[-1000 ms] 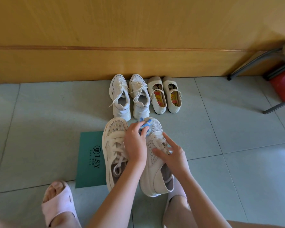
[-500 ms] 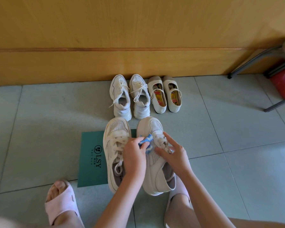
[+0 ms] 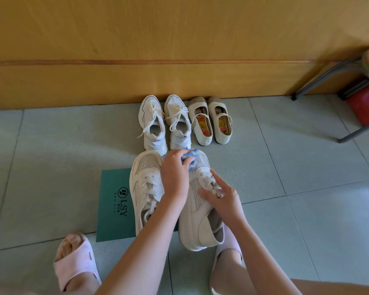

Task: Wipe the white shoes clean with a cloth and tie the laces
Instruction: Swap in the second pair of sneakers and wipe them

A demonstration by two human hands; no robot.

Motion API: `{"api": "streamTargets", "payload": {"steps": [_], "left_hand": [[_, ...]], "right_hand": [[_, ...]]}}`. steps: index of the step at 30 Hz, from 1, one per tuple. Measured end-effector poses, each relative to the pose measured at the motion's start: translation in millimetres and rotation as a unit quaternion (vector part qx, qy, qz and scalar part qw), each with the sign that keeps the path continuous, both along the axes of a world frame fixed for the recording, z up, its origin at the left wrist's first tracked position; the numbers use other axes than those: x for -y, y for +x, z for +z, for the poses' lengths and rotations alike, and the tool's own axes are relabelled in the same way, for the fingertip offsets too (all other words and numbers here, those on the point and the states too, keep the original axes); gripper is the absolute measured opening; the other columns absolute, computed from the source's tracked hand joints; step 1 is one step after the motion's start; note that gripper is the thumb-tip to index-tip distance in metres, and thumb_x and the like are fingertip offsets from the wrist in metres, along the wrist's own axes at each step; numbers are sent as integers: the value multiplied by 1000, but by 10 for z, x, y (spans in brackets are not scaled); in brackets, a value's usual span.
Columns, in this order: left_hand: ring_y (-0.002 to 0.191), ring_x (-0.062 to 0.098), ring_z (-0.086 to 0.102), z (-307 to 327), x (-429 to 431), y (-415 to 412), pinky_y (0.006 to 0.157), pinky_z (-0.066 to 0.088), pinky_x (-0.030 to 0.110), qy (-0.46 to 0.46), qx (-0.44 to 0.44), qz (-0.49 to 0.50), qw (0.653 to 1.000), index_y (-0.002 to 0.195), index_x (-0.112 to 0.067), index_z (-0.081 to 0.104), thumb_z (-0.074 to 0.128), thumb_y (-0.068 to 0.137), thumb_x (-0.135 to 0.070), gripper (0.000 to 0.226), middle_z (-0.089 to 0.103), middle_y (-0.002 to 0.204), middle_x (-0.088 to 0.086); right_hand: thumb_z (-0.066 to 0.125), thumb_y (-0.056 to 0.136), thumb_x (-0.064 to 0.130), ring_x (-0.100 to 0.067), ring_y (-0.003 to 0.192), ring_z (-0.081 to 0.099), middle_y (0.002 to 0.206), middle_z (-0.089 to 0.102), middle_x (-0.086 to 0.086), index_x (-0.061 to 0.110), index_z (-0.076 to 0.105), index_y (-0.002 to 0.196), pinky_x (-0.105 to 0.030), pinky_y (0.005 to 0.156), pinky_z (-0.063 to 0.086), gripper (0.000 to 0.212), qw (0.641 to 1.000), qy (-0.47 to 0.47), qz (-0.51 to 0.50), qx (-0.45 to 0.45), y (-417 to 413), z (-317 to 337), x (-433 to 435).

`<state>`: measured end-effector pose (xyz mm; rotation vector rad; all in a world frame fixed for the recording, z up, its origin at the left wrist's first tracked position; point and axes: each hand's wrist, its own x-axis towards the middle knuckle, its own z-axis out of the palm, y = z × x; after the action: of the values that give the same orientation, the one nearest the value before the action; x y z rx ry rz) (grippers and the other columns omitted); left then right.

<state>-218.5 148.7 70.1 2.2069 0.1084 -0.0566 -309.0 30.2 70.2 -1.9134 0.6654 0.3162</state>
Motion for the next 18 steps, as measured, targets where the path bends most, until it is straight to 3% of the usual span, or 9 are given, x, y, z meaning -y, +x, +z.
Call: {"api": "streamTargets", "payload": {"steps": [5,9,18], "left_hand": [[88,20,60,-12,-18,-227,68,38,20,34,2,12,999,109,-11,68,65,87,-21,24,66,100,6],[85,18,59,-54,-44,-405,65,38,21,52,-20,26,998,112,-11,67,63,89,-22,26,65,98,5],[88,19,58,-22,-59,-626,72,47,29,57,-50,7,997,114,-12,64,60,90,-23,26,61,99,5]], "right_hand": [[74,77,40,8,81,56,108,60,7,47,38,137,-9,57,43,70,1000,-4,4,-7,10,0,-7],[73,76,41,-7,97,60,120,62,6,46,39,138,-12,66,44,71,999,-25,24,-1,23,-40,-18],[73,75,42,-9,108,59,125,62,7,47,39,137,-27,86,51,70,999,-27,28,10,-4,-92,22]]}}
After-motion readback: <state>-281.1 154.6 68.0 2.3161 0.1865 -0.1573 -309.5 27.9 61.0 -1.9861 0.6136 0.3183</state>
